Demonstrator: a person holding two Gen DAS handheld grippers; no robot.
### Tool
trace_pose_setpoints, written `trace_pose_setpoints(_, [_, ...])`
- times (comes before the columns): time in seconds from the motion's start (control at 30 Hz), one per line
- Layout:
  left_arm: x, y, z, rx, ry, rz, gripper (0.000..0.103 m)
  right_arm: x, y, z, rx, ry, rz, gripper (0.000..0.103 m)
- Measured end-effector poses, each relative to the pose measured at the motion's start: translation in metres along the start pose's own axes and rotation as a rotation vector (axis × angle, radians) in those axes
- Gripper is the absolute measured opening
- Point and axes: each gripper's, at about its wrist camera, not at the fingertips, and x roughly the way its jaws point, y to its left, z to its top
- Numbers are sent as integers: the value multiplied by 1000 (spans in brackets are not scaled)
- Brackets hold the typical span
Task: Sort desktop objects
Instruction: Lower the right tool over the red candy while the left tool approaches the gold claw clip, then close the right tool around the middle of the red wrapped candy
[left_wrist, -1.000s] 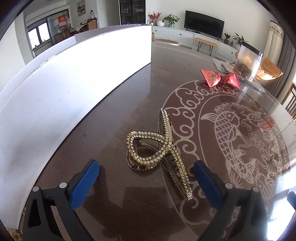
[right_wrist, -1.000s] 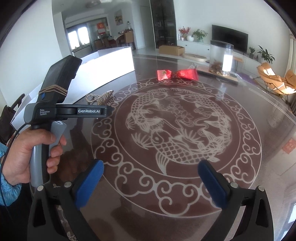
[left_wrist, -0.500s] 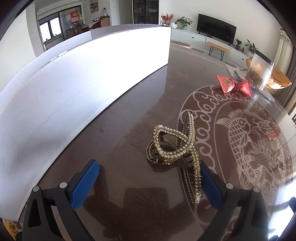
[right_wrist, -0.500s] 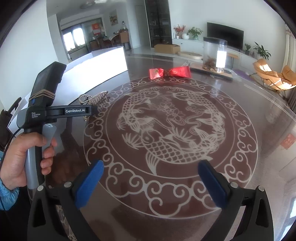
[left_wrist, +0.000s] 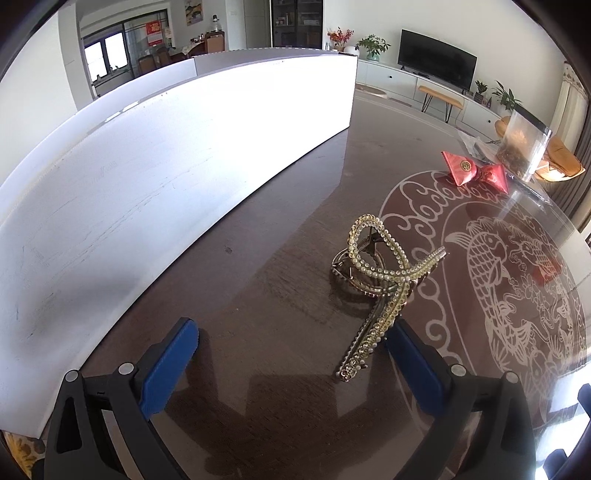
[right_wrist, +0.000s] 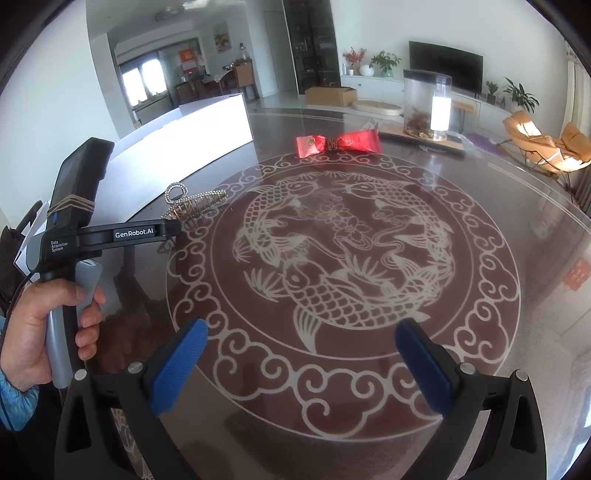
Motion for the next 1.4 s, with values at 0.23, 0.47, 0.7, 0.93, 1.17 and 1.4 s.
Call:
trace_pose_setpoints(0.23, [-3,7,-4,-4,-1,1,103,9,1,10,-31,8,-16,102])
trace_pose_setpoints(0.47, [-4,14,-6,-6,-3,1,103,44,-12,70,-61,-6,-45,102])
trace_pose_setpoints(0.7, [-5,24,-7,-2,-5,-2,103,117,-54,168,6,11,-114,102])
trace_pose_setpoints(0.93, [-6,25,-8,-2,-7,-7,103,168,-60,246,-47,1,-100,102])
trace_pose_setpoints(1.17, [-7,24,-9,-2,-10,-14,103,224,-29,248,-209,302,110,101])
trace_pose_setpoints(1.4, [-6,20,-9,11,-12,-13,103,199,-7,212,-405,359,94,101])
